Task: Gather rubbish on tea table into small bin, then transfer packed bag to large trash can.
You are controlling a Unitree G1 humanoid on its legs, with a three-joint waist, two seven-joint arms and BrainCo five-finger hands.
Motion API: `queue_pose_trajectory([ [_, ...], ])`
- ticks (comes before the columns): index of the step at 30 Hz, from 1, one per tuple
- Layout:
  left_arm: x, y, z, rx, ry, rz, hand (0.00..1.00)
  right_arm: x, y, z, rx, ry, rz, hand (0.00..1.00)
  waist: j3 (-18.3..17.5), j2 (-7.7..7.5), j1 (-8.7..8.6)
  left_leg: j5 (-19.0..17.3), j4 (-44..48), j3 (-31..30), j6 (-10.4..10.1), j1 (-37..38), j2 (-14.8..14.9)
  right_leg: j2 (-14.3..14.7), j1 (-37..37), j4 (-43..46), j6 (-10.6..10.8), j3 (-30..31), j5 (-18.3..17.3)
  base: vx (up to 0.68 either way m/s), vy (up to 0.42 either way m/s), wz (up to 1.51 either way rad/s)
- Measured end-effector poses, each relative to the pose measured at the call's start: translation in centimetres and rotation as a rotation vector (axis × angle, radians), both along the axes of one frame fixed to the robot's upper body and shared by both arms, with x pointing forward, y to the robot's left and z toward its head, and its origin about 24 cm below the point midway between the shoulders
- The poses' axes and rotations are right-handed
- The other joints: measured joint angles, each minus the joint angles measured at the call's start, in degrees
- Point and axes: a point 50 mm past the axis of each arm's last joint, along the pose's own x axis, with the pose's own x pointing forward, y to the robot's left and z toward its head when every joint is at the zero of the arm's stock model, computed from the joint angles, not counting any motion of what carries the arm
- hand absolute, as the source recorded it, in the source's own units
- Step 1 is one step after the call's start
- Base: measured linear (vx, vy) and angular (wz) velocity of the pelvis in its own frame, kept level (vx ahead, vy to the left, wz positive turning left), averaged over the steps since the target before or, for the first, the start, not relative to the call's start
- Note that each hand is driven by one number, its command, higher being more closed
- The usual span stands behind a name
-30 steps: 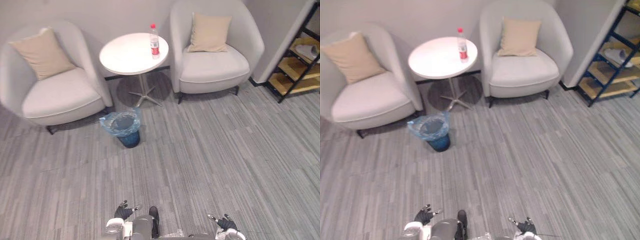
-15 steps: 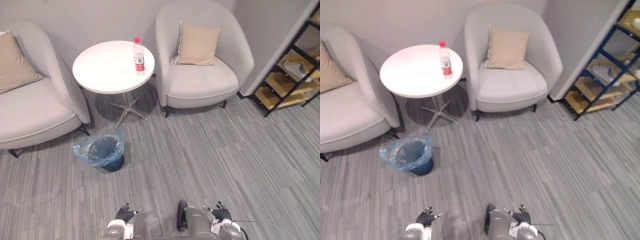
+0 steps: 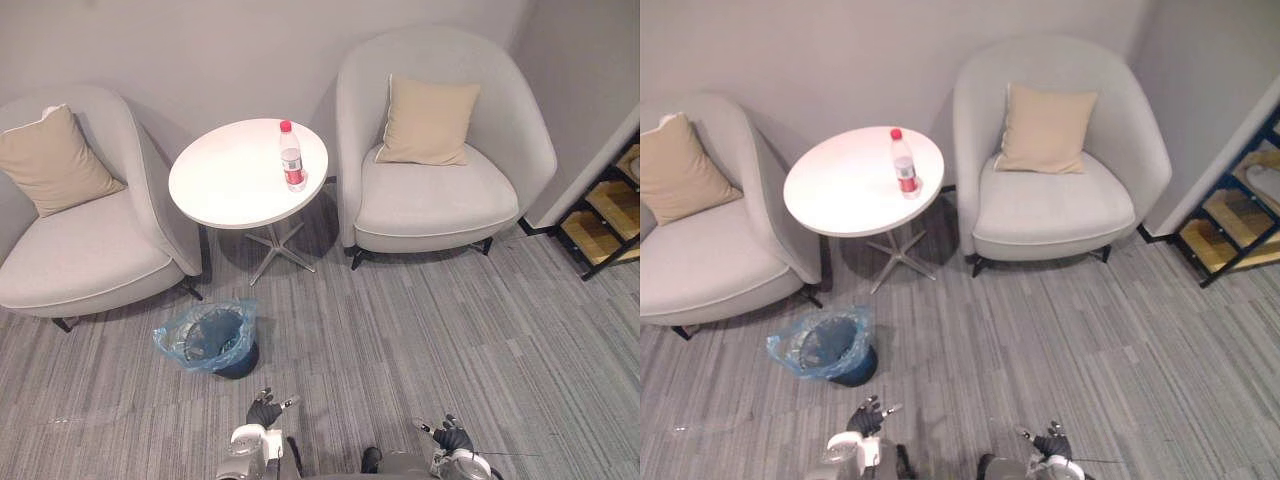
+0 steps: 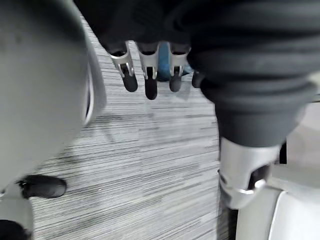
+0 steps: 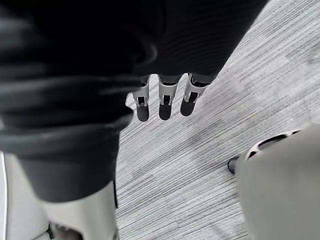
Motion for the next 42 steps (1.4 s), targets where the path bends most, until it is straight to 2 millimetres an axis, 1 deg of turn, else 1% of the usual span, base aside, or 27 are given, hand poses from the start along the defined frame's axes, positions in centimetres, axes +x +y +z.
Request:
queue_pose_trajectory([
  [2,-0.1,0.5,-0.1,0.014,0.015,-0.007,0.0,-0.4,0.5,-0.3,0.015,0.017,-0.001,0.0,-1.32,-1.46,0.13,-0.28,-0.43,1.14,2.14,0.94,-1.64,-1.16,1.14,-2.19,1.36,2.41,0.48,0.46,0.147,-0.09],
  [4,0.2,1.5,0.1,0.035,0.002,0.002,0.0,-0.2,1.1,-0.4,0.032,0.021,0.007,0.0,-1.0,-2.51,1.08,-2.87,8.69,2.08,3.76,-1.56,-0.93,-1.85,2.86,-2.58,2.17,5.35,1.95,0.4,0.192,-0.17],
  [5,-0.1,1.6,0.0,0.032,0.009,-0.007,0.0,-0.3,1.0,-0.4,0.028,0.03,0.017,0.0,-1.68,-2.35,1.33,-4.94,6.86,1.52,2.66,-0.7,-1.91,-2.12,2.38,1.23,3.54,6.8,0.99,0.34,0.203,-0.39],
  [6,-0.6,1.3,-0.3,0.022,0.026,-0.011,0.0,-0.5,0.8,-0.5,0.024,0.035,0.021,0.0,-2.28,-1.52,1.41,-7.11,4.06,0.96,3.31,1.46,-1.74,-1.83,0.89,5.68,5.09,7.31,-0.07,0.3,0.193,-0.38],
  [7,-0.9,1.3,-0.5,0.024,0.043,-0.021,0.0,-0.4,0.7,-0.4,0.02,0.031,0.027,0.0,-2.9,-1.54,1.29,-7.69,2.79,1.9,3.52,3.5,-2.91,-3.23,-2.17,14.34,6.62,8.19,-1.23,0.33,0.182,-0.32],
  [8,-1.2,1.6,-0.6,0.038,0.058,-0.034,0.0,-0.2,0.8,-0.4,0.021,0.025,0.039,0.0,-2.86,-2.12,1.08,-8.54,0.5,2.1,4.14,6.49,-4.36,-4.7,-6.83,24.92,8.64,8.69,0.34,0.35,0.172,-0.13],
  [9,-1.3,1.9,-0.6,0.05,0.065,-0.048,0.0,-0.2,0.8,-0.4,0.022,0.026,0.039,0.0,-2.68,-2.49,0.89,-8.78,-0.8,1.98,4.38,8.71,-5.17,-5.78,-9.4,31.96,8.37,8.73,0.67,0.38,0.129,0.04],
  [10,-1.6,2.2,-0.8,0.06,0.084,-0.056,0.0,-0.1,0.8,-0.4,0.022,0.027,0.04,0.0,-2.72,-2.71,0.17,-9.4,-1.73,1.59,4.58,11.08,-5.63,-6.59,-11.41,37.53,6.59,7.69,-1.23,0.39,0.075,0.33],
  [11,-1.9,2.3,-1.0,0.063,0.101,-0.057,0.0,-0.3,0.7,-0.4,0.025,0.028,0.04,0.0,-2.67,-2.69,-0.27,-9.55,-2.91,0.55,4.61,13.62,-5.83,-6.8,-12.84,39.02,4.97,5.65,-3.06,0.4,0.052,0.46],
  [13,-1.9,2.4,-1.0,0.064,0.107,-0.057,0.0,-0.2,0.6,-0.4,0.023,0.027,0.039,0.0,-2.35,-2.22,-0.87,-9.54,-4.88,-1.57,4.61,16.46,-4.93,-5.52,-15.51,36.24,2.29,2.13,-5.38,0.41,-0.022,0.51],
  [15,-2.2,2.4,-1.1,0.063,0.122,-0.057,0.0,0.2,0.6,-0.2,0.024,0.01,0.045,0.0,-2.0,-1.62,-1.62,-9.54,-5.43,-3.86,4.6,18.26,-2.94,-2.31,-18.56,29.58,1.6,1.78,-5.81,0.47,-0.136,0.62],
  [16,-2.3,2.4,-1.2,0.064,0.126,-0.057,0.0,0.4,0.6,-0.1,0.023,0.001,0.046,0.0,-1.93,-1.53,-1.92,-9.55,-5.44,-5.36,4.59,19.2,-1.98,-0.77,-19.76,24.2,1.6,2.85,-4.41,0.39,-0.167,0.62],
  [17,-2.4,2.4,-1.2,0.067,0.129,-0.061,0.0,0.3,0.6,-0.1,0.023,0.001,0.046,0.0,-1.96,-1.69,-1.96,-9.62,-5.43,-6.34,4.43,20.08,-1.5,0.32,-20.41,18.89,1.71,4.34,-1.68,0.42,-0.208,0.75],
  [18,-2.4,2.5,-1.2,0.07,0.129,-0.063,0.0,0.1,0.6,-0.2,0.024,0.006,0.045,0.0,-2.07,-2.25,-2.02,-10.43,-5.16,-7.3,2.53,21.42,-1.46,1.11,-20.04,10.62,1.56,7.22,4.97,0.44,-0.238,0.73],
  [19,-2.6,2.6,-1.3,0.071,0.136,-0.06,0.0,0.0,0.5,-0.2,0.027,0.006,0.038,0.0,-2.18,-2.86,-2.32,-11.64,-4.87,-8.64,0.57,22.3,-1.64,1.15,-19.31,8.72,0.07,8.35,11.43,0.45,-0.233,0.52],
  [20,-2.6,1.9,-1.4,0.052,0.143,-0.062,0.0,0.3,-0.1,0.0,0.01,0.001,0.038,0.0,-2.34,-0.15,-1.79,-12.19,-4.65,-9.52,-0.61,22.63,0.54,2.62,-18.91,10.17,-0.59,7.62,11.08,0.4,-0.188,0.31],
  [22,-2.6,0.8,-1.4,0.028,0.138,-0.065,0.0,0.2,-0.7,0.0,-0.003,0.007,0.038,0.0,-2.36,1.05,-1.71,-9.48,-4.96,-10.56,-2.83,22.51,1.23,2.7,-18.43,10.55,-1.69,6.61,9.26,0.37,-0.194,0.24],
  [23,-2.5,0.5,-1.4,0.02,0.136,-0.06,0.0,0.2,-0.7,0.0,-0.002,0.007,0.031,0.0,-2.37,1.24,-2.0,-8.28,-4.42,-11.18,-3.7,22.48,1.44,2.59,-17.64,10.5,-2.01,5.62,8.23,0.35,-0.229,0.46],
  [25,-2.0,0.3,-1.3,0.008,0.122,-0.042,0.0,0.1,-0.8,0.0,-0.004,0.011,0.032,0.0,-1.49,0.9,-2.21,-7.87,2.73,-11.92,-4.44,20.71,2.26,2.49,-13.93,9.42,-2.56,3.67,6.36,0.23,-0.162,0.56],
  [27,-1.3,0.2,-0.9,0.003,0.083,-0.026,0.0,-0.2,-0.4,-0.2,0.002,0.023,0.051,0.0,-0.67,-0.45,-1.73,-6.05,18.74,-9.9,-7.36,14.17,4.45,1.49,-9.68,7.56,-3.38,1.41,4.79,0.14,-0.114,0.49],
  [29,-1.1,-0.2,-0.7,-0.006,0.071,-0.026,0.0,-0.3,-0.3,-0.2,-0.001,0.021,0.053,0.0,-0.75,-0.31,-1.56,-7.31,22.32,-5.09,-5.77,10.56,7.21,1.36,-7.85,6.3,-3.48,-0.48,4.32,0.09,-0.048,0.45],
  [31,-0.8,-0.3,-0.6,-0.008,0.055,-0.025,0.0,-0.3,-0.1,-0.2,0.006,0.018,0.052,0.0,-0.7,-0.31,-1.47,-9.85,18.88,-1.07,-4.19,8.11,7.54,0.25,-6.25,5.19,-2.97,-1.54,4.0,0.1,0.035,0.43],
  [33,-0.8,-0.2,-0.5,-0.006,0.053,-0.026,0.0,-0.3,0.1,-0.2,0.01,0.019,0.053,0.0,-0.69,-0.32,-1.36,-9.85,12.23,-0.7,-4.02,7.43,5.91,-0.88,-5.35,5.19,-1.89,-1.72,3.65,0.06,0.116,0.17],
  [34,-1.0,-0.3,-0.6,-0.008,0.061,-0.028,0.0,-0.4,-0.1,-0.2,0.004,0.019,0.054,0.0,-1.09,0.33,-1.37,-6.9,5.07,-1.63,-4.24,7.6,4.67,-1.03,-5.22,5.44,-0.75,-1.54,3.33,0.06,0.167,0.0],
  [35,-1.1,-0.1,-0.7,-0.001,0.066,-0.037,0.0,-0.4,-0.5,-0.2,-0.009,0.027,0.057,0.0,-1.62,0.84,-1.19,-5.42,1.98,-2.28,-4.85,7.9,3.73,-0.88,-5.41,5.82,0.49,-0.33,2.99,0.09,0.173,-0.02],
  [38,-1.7,1.0,-1.0,0.038,0.099,-0.06,0.0,-0.8,0.1,-0.5,0.0,0.05,0.074,0.0,-2.77,-0.86,-1.17,-4.42,-1.91,-1.53,-3.43,9.74,0.93,-2.31,-4.52,2.78,2.4,1.67,4.26,0.11,0.154,-0.03],
  [42,-2.6,2.5,-1.3,0.091,0.142,-0.1,0.0,-0.7,0.0,-0.4,-0.037,0.06,0.12,0.0,-3.25,-1.55,-1.19,-3.75,-5.25,-1.62,-2.39,12.23,-1.59,-3.54,-2.64,-0.21,2.93,2.1,4.73,0.09,0.114,0.05],
])
